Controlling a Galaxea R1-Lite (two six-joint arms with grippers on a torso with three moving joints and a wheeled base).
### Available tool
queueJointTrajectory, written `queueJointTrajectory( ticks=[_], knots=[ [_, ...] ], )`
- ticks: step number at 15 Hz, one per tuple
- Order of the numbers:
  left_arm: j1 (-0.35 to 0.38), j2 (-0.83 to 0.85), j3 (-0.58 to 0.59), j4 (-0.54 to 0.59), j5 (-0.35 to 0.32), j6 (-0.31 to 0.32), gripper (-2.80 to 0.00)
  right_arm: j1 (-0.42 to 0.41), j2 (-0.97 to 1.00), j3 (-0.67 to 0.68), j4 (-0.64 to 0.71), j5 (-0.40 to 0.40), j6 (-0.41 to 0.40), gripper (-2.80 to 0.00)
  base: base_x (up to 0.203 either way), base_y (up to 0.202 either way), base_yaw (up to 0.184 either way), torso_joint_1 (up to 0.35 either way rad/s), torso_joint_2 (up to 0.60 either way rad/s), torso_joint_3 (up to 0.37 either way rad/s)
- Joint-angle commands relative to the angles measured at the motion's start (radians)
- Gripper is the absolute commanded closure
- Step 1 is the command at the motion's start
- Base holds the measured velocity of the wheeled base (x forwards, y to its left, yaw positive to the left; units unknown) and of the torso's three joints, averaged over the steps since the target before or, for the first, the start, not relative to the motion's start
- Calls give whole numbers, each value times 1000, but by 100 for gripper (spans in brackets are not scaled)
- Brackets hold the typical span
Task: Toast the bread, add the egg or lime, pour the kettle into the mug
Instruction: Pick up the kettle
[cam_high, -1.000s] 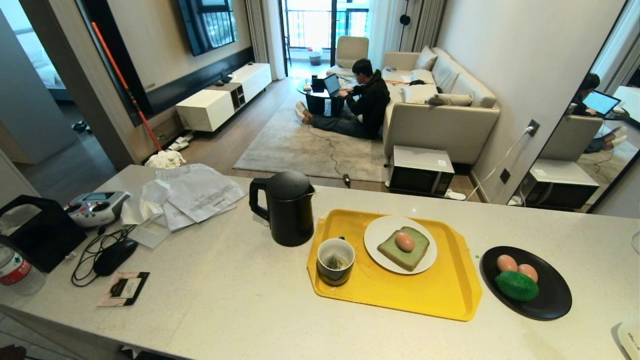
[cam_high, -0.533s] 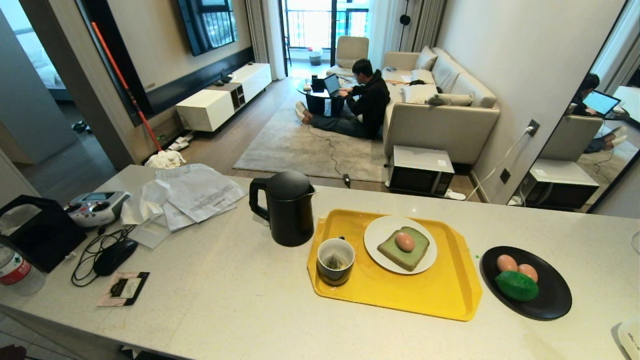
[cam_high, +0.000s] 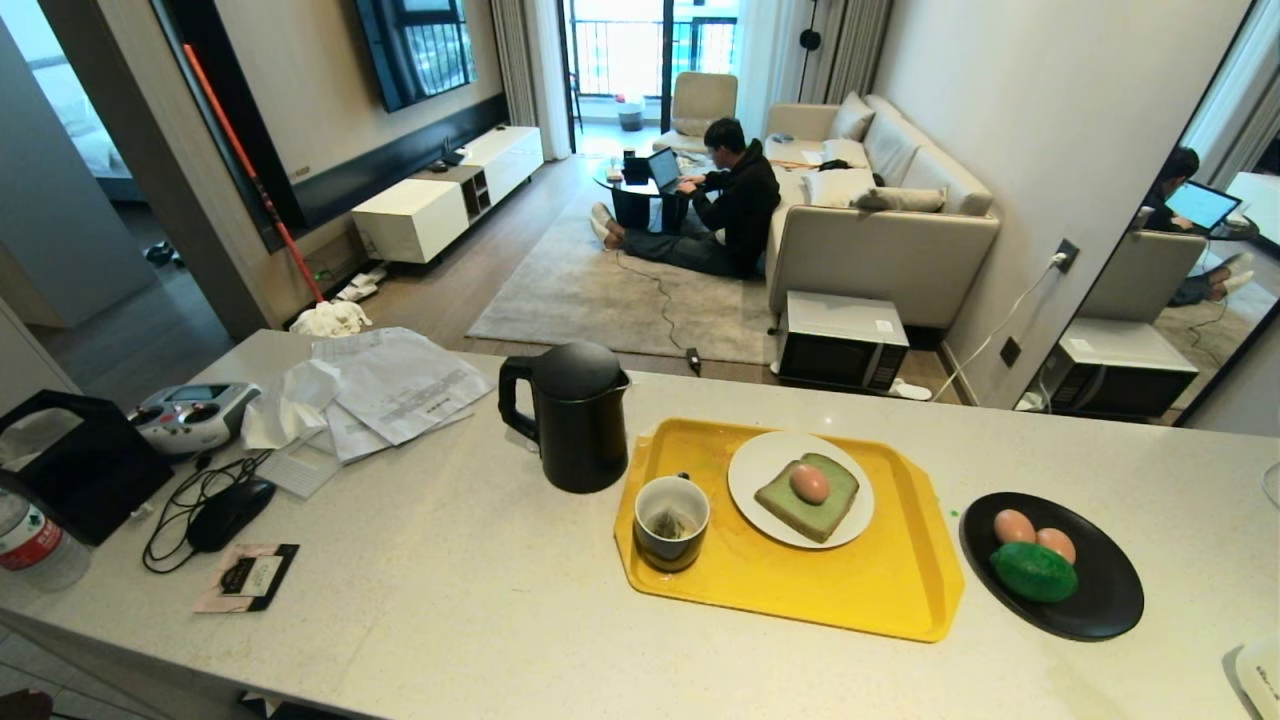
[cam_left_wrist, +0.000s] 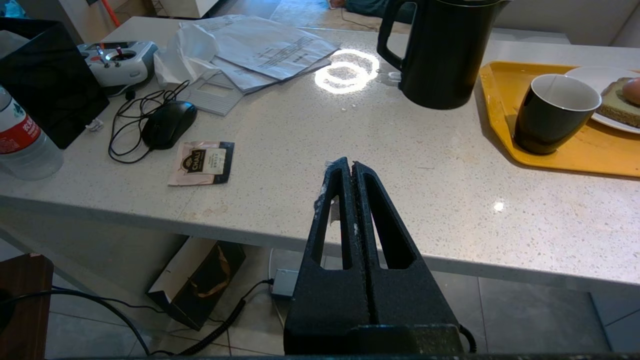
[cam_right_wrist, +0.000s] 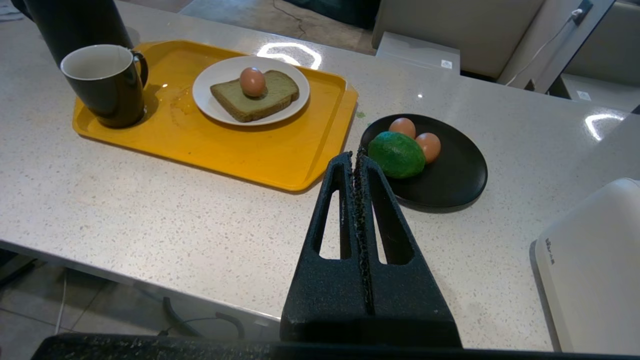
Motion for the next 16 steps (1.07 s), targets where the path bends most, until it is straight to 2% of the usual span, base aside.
queueJointTrajectory(
  ticks=[1, 16],
  knots=[
    [2, -1, 0, 0, 0, 0, 0, 0, 1, 2, 0, 1, 0, 0, 0, 0, 0, 0, 0, 0],
    [1, -1, 0, 0, 0, 0, 0, 0, 1, 2, 0, -1, -1, 0, 0, 0, 0, 0, 0, 0]
  ],
)
